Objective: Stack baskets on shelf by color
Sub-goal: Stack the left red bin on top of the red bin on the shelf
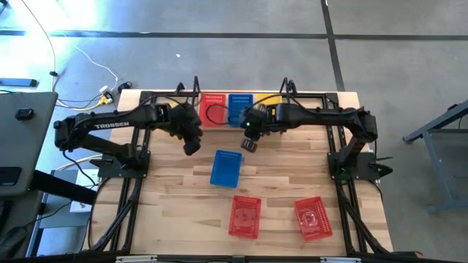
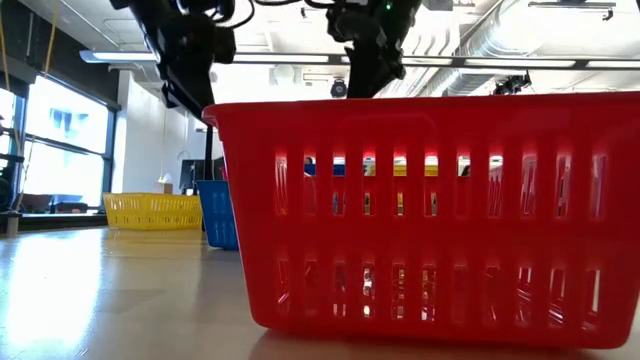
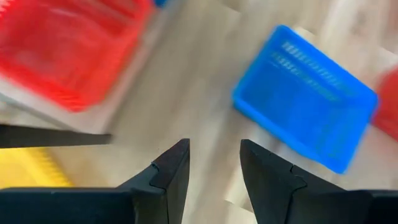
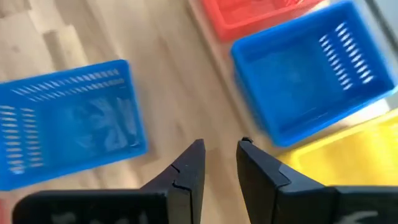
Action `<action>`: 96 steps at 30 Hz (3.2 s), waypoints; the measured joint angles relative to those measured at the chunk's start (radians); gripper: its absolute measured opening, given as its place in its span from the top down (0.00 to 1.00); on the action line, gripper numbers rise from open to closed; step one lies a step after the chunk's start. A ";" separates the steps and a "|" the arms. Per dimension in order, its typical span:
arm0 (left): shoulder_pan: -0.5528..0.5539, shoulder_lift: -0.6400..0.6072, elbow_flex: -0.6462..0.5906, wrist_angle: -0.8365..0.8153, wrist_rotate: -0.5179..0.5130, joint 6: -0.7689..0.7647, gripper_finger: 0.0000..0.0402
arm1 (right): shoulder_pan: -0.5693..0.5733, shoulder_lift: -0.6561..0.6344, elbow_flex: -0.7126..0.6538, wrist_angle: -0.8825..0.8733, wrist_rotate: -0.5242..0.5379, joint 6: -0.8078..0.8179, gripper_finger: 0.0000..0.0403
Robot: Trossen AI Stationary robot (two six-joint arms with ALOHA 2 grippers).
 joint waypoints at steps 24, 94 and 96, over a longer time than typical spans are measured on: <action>-0.444 0.000 0.000 -0.006 -0.004 -0.148 0.67 | 0.430 0.000 0.000 -0.121 -0.108 0.817 0.80; -0.864 0.282 0.053 0.736 -0.339 -1.053 0.67 | 0.658 0.001 0.000 -0.322 0.104 1.036 0.80; -0.854 0.284 0.084 0.739 -0.338 -1.016 0.67 | 0.658 0.001 0.000 -0.321 0.105 1.036 0.80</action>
